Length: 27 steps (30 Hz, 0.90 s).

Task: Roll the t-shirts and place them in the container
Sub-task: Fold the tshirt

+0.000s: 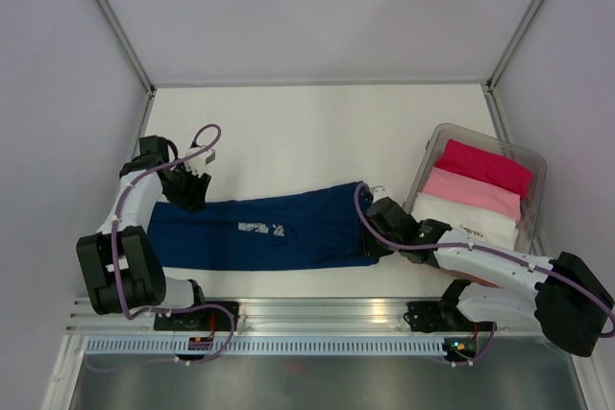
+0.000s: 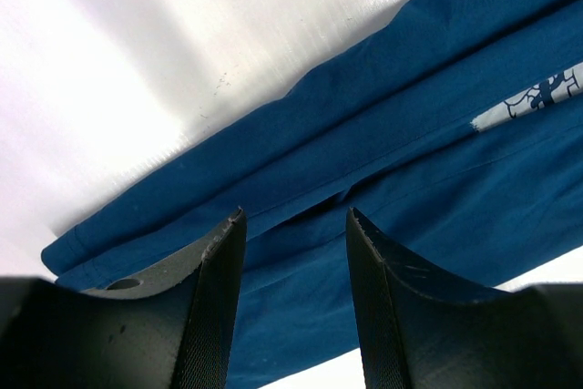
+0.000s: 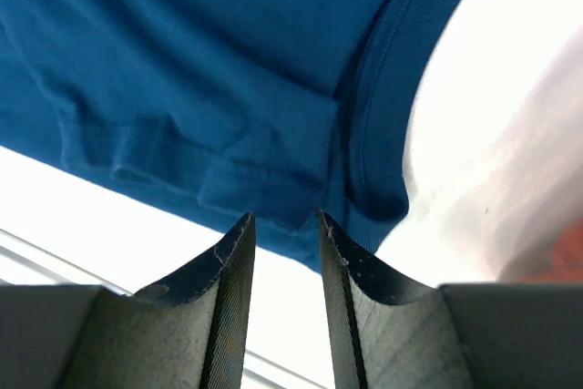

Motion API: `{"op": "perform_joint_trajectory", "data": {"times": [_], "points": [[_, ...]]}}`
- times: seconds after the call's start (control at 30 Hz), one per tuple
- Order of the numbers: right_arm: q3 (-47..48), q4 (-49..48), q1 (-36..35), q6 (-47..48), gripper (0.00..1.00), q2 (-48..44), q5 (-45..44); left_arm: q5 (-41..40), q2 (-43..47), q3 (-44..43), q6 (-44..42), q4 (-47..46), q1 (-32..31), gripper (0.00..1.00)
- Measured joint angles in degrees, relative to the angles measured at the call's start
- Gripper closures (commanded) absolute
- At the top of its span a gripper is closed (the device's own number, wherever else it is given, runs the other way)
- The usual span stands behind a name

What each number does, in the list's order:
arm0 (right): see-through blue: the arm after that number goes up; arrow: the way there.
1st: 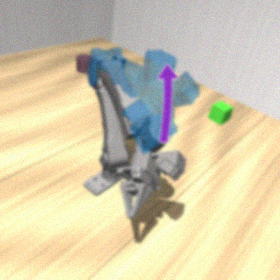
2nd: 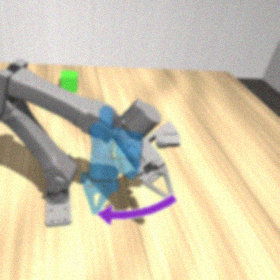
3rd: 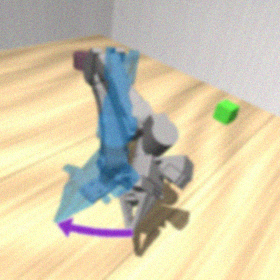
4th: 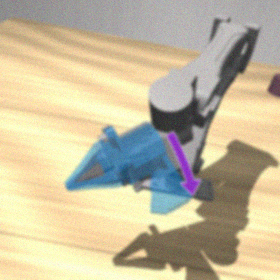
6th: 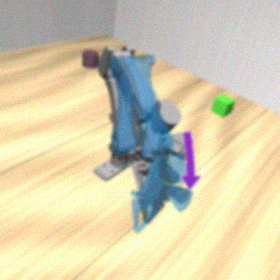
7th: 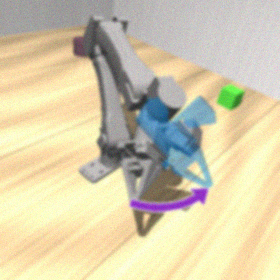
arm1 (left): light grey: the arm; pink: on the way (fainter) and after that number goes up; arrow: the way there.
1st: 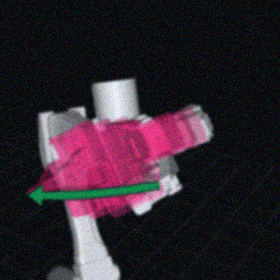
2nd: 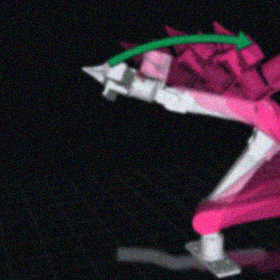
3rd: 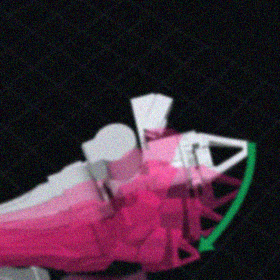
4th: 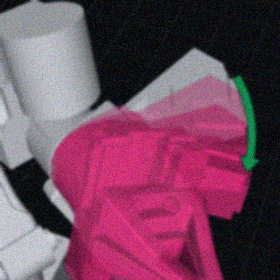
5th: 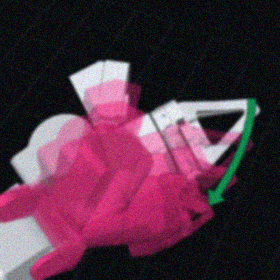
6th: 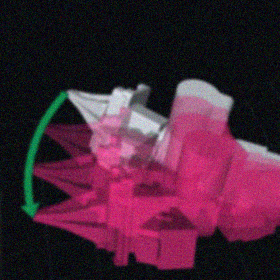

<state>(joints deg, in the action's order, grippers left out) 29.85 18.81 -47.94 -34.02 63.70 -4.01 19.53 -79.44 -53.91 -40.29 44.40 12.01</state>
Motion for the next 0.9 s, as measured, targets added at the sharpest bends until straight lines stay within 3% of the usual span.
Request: {"op": "perform_joint_trajectory", "data": {"times": [0.23,0.47,0.63,0.7,0.73,0.9], "points": [[12.81,6.95,-9.14,1.88,0.59,4.37,-9.27,-1.25,-0.07,0.00,-0.02,-0.07,0.02,0.46],[23.02,3.30,-21.16,2.97,0.53,21.22,-15.04,-2.95,0.11,0.15,0.02,-0.22,0.17,0.46],[25.40,2.62,-23.32,2.95,0.53,31.67,-15.26,-3.39,0.11,0.52,0.02,-0.26,0.39,0.46],[26.29,2.64,-23.54,2.95,0.56,33.88,-15.45,-3.52,0.20,0.68,0.02,-0.26,0.39,0.46],[26.58,2.62,-23.58,2.95,0.64,34.45,-15.63,-3.58,0.26,0.72,0.02,-0.26,0.39,0.47],[26.73,1.40,-23.80,2.51,0.82,34.75,-15.78,-3.61,0.39,0.74,0.02,-0.28,0.39,0.46]]}}
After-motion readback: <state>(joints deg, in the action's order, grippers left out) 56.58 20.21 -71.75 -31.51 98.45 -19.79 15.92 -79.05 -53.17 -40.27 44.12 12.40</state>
